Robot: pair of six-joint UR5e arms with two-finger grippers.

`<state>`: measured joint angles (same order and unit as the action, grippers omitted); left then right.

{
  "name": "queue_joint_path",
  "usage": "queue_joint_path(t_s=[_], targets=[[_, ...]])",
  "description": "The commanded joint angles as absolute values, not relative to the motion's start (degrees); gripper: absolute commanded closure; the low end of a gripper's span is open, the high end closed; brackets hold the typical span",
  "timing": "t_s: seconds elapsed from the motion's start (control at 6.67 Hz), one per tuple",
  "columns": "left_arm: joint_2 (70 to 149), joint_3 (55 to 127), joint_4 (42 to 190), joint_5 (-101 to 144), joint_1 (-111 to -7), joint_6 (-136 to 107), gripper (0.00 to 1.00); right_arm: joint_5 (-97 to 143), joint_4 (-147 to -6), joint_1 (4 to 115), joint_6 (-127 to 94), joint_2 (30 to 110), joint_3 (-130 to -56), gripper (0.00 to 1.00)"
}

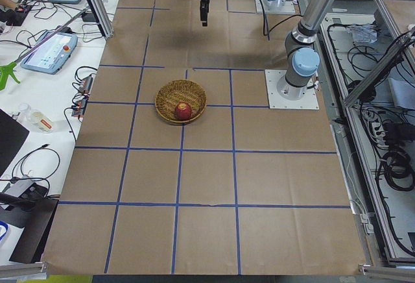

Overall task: Transfer apple from basket to plate
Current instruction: 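Open the right gripper and lift it away from the plate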

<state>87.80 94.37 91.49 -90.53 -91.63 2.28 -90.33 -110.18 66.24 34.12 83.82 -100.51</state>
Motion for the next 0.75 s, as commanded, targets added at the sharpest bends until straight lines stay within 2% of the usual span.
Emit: queue_joint_path(t_s=[0.0, 0.3, 0.6], targets=[[87.8, 94.4, 91.5, -90.5, -91.6, 2.3, 0.01, -90.3, -96.5, 71.8, 24.2, 88.7, -94.1, 0.0], [87.8, 94.3, 91.5, -90.5, -91.7, 2.3, 0.01, -90.0, -89.2, 81.2, 11.5, 92.2, -92.8, 0.0], [87.9, 94.3, 91.5, -90.5, -91.6, 2.4, 0.01, -90.2, -88.3, 90.2, 3.8, 93.3, -92.8, 0.0]])
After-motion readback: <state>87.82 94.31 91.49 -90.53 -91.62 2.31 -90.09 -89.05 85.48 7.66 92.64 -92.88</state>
